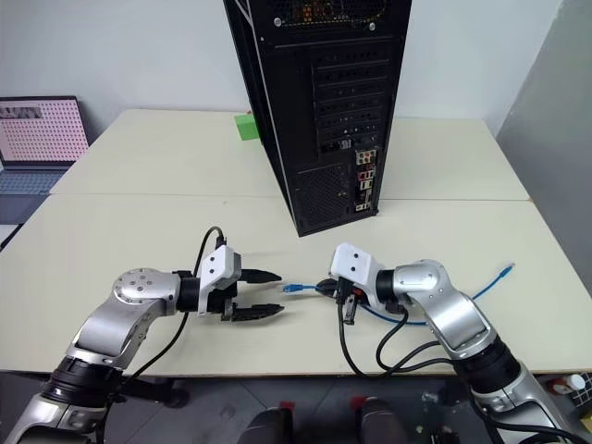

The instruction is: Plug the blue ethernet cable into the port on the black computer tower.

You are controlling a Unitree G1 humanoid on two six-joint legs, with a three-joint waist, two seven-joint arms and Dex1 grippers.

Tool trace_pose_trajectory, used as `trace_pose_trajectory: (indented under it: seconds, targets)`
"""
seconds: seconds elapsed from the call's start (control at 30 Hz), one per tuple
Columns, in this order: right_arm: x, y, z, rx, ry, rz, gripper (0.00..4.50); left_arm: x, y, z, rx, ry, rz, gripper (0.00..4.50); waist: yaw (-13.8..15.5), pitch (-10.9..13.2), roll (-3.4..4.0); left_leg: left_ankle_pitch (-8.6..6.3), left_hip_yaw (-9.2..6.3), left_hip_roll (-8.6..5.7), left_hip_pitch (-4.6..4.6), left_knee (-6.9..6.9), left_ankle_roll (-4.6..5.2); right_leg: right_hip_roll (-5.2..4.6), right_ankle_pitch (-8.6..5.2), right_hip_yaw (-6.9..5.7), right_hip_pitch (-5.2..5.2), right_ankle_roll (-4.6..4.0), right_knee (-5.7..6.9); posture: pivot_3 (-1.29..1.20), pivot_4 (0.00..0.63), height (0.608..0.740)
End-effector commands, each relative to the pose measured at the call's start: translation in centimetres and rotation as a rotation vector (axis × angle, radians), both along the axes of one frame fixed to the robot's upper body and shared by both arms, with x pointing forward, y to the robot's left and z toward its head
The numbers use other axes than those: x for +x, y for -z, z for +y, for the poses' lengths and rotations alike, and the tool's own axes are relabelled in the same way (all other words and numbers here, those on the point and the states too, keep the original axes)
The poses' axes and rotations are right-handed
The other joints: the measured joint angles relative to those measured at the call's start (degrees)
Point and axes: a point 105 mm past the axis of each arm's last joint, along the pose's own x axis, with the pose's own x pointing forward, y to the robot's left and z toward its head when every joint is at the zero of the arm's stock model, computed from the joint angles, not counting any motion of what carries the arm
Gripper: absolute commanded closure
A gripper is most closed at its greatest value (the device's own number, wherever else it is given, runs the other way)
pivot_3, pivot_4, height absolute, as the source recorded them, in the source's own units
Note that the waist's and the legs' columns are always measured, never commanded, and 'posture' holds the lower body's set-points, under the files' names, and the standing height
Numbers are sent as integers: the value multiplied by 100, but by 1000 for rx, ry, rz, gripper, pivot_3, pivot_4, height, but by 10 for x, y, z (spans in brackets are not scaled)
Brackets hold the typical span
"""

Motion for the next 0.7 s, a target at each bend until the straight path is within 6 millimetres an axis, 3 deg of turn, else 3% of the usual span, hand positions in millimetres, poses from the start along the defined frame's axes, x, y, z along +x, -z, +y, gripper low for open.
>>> trace_pose_trajectory:
  seconds: [0.03,0.37,0.7]
  targets:
    - [-6,-11,6,20,-43,-34,4500,2,-6,-5,-6,28,-36,2132,-1,0,0,0,0,0,0,0,0,0,0,0,0,0,0,0,150,740]
    - [-7,-12,9,12,-57,-40,4500,3,-5,-9,-8,45,-46,4231,0,0,0,0,0,0,0,0,0,0,0,0,0,1,1,0,150,740]
    - [-4,-9,6,-3,-51,-41,4500,-1,-1,-12,4,69,-48,4324,1,0,0,0,0,0,-1,0,0,0,1,0,0,1,1,0,150,740]
